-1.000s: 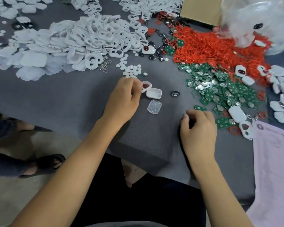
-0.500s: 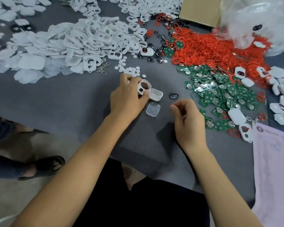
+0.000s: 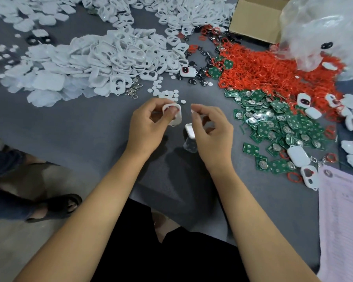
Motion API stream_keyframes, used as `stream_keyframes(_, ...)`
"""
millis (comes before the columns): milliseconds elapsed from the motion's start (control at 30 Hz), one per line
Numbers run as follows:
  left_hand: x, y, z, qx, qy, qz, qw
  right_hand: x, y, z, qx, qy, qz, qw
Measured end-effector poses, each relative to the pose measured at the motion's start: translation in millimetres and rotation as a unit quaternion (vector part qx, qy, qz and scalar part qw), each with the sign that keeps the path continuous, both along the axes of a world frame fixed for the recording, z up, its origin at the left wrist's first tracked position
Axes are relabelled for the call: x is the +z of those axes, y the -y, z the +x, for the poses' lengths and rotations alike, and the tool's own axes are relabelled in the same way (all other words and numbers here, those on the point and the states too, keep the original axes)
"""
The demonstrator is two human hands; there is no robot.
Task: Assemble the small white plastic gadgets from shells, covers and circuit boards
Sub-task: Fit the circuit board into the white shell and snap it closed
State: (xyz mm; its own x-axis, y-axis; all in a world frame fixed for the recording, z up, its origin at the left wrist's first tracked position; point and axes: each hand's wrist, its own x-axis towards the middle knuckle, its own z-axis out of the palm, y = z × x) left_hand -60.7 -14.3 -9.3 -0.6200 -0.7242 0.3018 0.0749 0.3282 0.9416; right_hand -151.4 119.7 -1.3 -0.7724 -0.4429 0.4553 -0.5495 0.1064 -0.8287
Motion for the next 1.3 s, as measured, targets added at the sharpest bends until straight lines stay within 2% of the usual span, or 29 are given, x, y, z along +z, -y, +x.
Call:
stream_keyframes(133, -1, -2, -4, -0.015, 0.014, 0.012, 1.0, 1, -3, 4, 0.012, -0.014, -0.006, 1.0)
stream_keyframes(300, -3, 0, -2, -0.018, -0.005, 0.073, 0.997, 2, -5, 6, 0.013, 0.065, -0.046, 0.997)
stream_keyframes(367, -3, 1, -1, -0.022, 0.007, 0.062, 0.998, 3, -8, 4, 0.018, 0.094, -0.056, 0.994)
stream_keyframes(467, -3, 2, 0, -0.019, 0.035, -0.006, 0.999, 3, -11, 3, 0.025, 0.119, -0.061, 0.991)
stream_keyframes(600, -1, 1, 2, -0.039, 0.022, -0.002, 0.999, 3, -12, 4, 0.042, 0.138, -0.068, 0.987)
stream_keyframes(667, 2, -1, 3, -0.063, -0.01, 0.031, 0.998, 3, -12, 4, 0.047, 0.144, -0.072, 0.986)
stream_keyframes(733, 5, -5, 3, -0.067, -0.012, 0.049, 0.997, 3, -11, 4, 0.048, 0.139, -0.076, 0.986)
stream_keyframes(833, 4, -7, 2, -0.046, 0.031, 0.024, 0.998, 3, -11, 5, 0.051, 0.128, -0.069, 0.988)
stream_keyframes(1067, 6, -6, 3, -0.11, 0.006, 0.113, 0.988, 0, -9, 3, 0.043, 0.136, -0.04, 0.989)
stream_keyframes(1300, 8, -7, 5, -0.124, 0.058, 0.079, 0.987, -2, -6, 4, 0.03, 0.107, 0.0, 0.994)
